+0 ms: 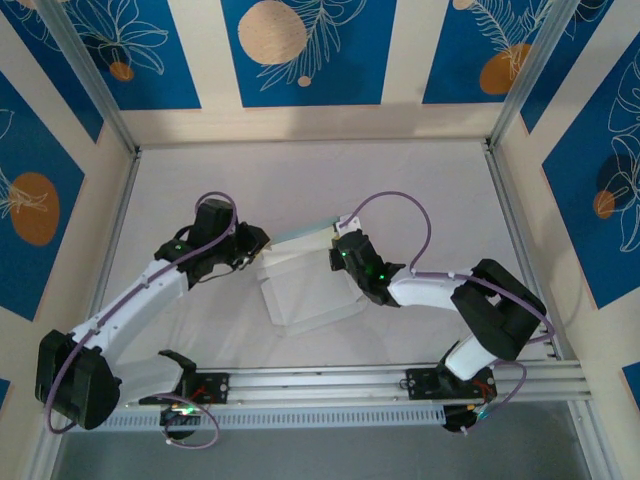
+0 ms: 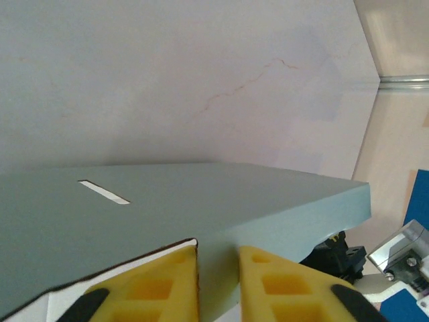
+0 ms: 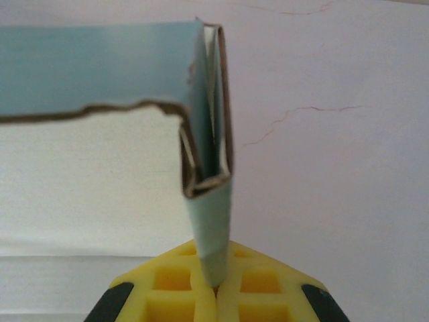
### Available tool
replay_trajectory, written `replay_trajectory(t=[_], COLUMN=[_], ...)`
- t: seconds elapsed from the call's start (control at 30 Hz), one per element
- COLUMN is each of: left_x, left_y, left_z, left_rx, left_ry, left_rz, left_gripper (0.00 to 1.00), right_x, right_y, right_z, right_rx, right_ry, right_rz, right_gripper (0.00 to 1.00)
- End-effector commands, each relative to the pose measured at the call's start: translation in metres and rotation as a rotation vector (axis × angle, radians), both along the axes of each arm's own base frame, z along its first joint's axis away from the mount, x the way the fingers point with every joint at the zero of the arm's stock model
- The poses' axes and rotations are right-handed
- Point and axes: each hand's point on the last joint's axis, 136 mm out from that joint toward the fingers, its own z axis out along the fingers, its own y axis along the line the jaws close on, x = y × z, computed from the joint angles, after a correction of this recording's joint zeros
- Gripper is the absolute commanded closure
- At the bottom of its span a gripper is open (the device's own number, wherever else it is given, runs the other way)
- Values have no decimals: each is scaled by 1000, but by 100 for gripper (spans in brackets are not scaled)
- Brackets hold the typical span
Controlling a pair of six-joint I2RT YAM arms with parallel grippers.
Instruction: Fold the paper box
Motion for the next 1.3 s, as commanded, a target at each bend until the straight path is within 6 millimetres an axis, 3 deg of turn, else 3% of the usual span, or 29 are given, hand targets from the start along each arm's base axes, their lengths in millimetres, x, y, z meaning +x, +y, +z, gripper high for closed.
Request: replay_trajectory(t=[0.0,0.2,0.23,0.37,0.47,0.53,0.7,0.87,0.97,1.07,1.27], left_x=[5,8,8,9,10,11,14,18,20,21,16], left_y=[3,4,4,8,12,14,11,1,-6,-11,-17], left_z=[-2,-2,-3,-6,-10,-13,-19,-19,-14,-11,-19], left_rx=[-23,-58,-60,-49,-26,-15,-22,1,17,39,82], left_ry=[-14,-25,-24,-29,-37,-44,-66,-101,-135,-157,-158], left_rz=[31,65,68,73,74,73,33,-66,-130,-182,-251], left_gripper=[91,100,100,100,100,100,100,100,100,100,100], right_x=[1,0,0,-2,-10,-17,-34,-22,-13,-9,-15], right_y=[7,4,4,1,-3,-5,-14,-43,-54,-52,-49], right_z=[8,6,6,12,26,37,74,99,98,99,87], right_rx=[71,92,95,86,79,95,206,354,299,289,383], right_ry=[0,36,43,60,49,28,-19,80,160,171,333], right_rz=[-17,-42,-44,-43,-7,35,170,134,93,106,83], right_gripper=[100,100,96,49,33,28,28,35,43,48,50])
